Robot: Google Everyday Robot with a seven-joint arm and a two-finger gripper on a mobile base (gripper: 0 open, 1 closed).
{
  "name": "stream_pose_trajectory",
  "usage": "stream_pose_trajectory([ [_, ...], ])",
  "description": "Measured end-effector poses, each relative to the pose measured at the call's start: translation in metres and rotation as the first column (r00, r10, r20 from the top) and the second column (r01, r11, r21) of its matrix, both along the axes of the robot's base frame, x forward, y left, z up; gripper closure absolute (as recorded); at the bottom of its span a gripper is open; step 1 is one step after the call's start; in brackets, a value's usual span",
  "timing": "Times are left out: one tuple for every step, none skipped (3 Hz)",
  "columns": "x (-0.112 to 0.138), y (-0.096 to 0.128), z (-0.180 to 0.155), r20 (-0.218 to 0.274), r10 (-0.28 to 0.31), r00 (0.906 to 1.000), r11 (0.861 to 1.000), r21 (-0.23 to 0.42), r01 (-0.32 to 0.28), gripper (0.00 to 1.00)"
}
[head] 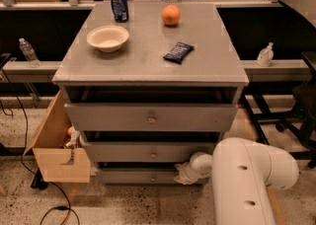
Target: Open bottom drawer
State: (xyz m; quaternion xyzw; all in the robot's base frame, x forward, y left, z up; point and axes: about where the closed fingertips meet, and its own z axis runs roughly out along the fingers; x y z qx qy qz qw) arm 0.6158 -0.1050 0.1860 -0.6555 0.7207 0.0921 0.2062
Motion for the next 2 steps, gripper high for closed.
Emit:
stream_pose_trajectory([
  [0.0, 0.0, 0.0, 0.0, 0.0, 1.0, 1.0, 0.0, 0.0, 1.0],
  [-0.0001, 0.0, 0.0, 0.0, 0.0, 1.0, 1.0, 0.0, 0.0, 1.0],
])
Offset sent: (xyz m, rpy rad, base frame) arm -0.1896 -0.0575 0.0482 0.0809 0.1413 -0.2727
